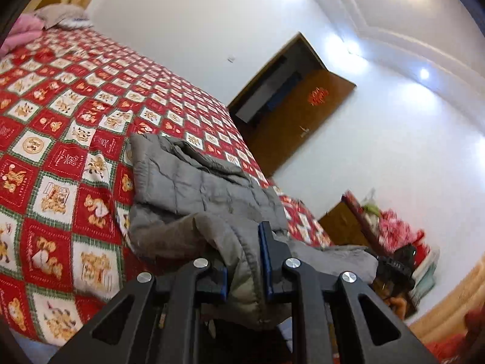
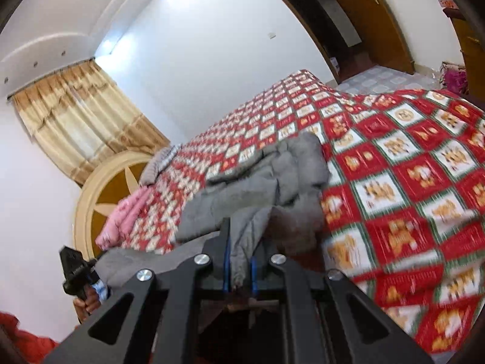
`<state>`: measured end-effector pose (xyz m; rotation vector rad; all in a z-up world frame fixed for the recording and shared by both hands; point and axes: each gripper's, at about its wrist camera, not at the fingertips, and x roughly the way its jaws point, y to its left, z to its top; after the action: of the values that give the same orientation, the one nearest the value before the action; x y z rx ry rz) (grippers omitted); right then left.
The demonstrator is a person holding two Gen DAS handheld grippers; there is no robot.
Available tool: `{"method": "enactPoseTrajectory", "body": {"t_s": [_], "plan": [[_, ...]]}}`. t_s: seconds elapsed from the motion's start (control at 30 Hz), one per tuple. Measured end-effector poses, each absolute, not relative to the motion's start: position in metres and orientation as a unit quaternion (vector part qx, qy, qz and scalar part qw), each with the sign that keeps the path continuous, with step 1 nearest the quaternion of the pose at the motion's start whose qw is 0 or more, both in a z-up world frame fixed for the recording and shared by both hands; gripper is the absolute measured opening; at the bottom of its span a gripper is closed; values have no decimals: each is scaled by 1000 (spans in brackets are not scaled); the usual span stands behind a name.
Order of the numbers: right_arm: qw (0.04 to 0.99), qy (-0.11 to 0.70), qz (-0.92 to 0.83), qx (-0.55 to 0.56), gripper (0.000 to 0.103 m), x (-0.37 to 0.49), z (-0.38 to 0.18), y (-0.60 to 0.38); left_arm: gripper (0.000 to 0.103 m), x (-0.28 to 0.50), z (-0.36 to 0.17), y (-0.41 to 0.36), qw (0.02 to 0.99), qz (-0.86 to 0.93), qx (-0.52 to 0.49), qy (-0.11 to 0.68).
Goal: Fold large clothes
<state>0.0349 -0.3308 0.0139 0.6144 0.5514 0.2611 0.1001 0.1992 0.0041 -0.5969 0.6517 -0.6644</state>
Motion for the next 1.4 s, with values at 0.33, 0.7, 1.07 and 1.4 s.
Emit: {"method": "enactPoseTrajectory", "body": {"t_s": [0.33, 0.7, 1.07, 1.4], "plan": [[909, 248, 107, 318, 12, 168, 36, -344, 17, 215, 11, 190, 852, -241, -313, 343], [898, 300, 18, 321, 12, 347, -37, -353, 17, 379, -54, 153, 855, -103, -294, 414], [908, 329, -47, 255, 19, 410, -127, -341, 20, 426, -132, 148, 822, -77, -345, 447], [894, 336, -23, 296, 21, 418, -146, -351, 82, 410, -140, 224, 720, -191, -567, 352]]}}
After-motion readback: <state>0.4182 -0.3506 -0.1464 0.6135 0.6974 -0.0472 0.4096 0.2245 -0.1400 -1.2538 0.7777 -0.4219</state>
